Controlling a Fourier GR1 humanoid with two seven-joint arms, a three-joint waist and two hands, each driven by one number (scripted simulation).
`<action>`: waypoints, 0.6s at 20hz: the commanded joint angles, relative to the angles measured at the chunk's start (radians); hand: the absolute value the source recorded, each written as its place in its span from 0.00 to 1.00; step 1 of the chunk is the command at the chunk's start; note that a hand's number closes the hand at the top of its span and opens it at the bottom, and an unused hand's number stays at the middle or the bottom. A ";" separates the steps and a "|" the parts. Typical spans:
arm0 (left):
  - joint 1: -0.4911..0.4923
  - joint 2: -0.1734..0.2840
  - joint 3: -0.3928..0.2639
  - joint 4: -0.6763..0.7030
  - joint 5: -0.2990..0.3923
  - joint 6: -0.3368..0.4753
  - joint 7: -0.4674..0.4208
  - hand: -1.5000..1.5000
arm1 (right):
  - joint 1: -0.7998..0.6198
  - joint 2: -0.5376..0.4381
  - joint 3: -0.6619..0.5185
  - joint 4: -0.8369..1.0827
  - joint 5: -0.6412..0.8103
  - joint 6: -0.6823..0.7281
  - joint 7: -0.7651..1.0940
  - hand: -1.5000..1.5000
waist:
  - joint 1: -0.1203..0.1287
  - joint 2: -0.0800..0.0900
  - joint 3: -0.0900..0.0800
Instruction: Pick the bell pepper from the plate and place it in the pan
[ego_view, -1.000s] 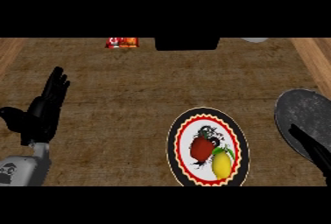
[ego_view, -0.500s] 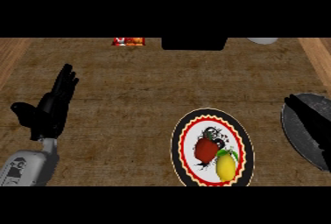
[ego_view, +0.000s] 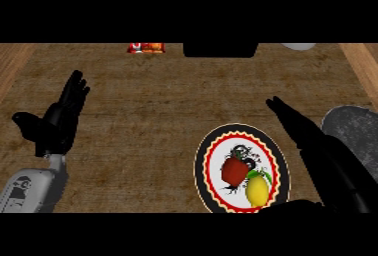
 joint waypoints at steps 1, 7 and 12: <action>0.075 -0.018 -0.025 -0.081 -0.040 0.016 0.009 0.50 | -0.069 0.102 0.097 0.047 0.078 0.041 0.129 0.00 | 0.002 -0.002 0.001; 0.018 -0.023 0.037 0.032 -0.020 -0.028 -0.058 0.50 | -0.046 0.183 0.103 0.134 0.150 0.031 0.153 0.00 | -0.007 0.000 0.000; 0.055 -0.013 0.037 -0.033 -0.013 -0.052 -0.024 0.50 | 0.039 0.114 0.019 0.234 0.166 0.012 0.025 0.00 | -0.004 0.000 0.001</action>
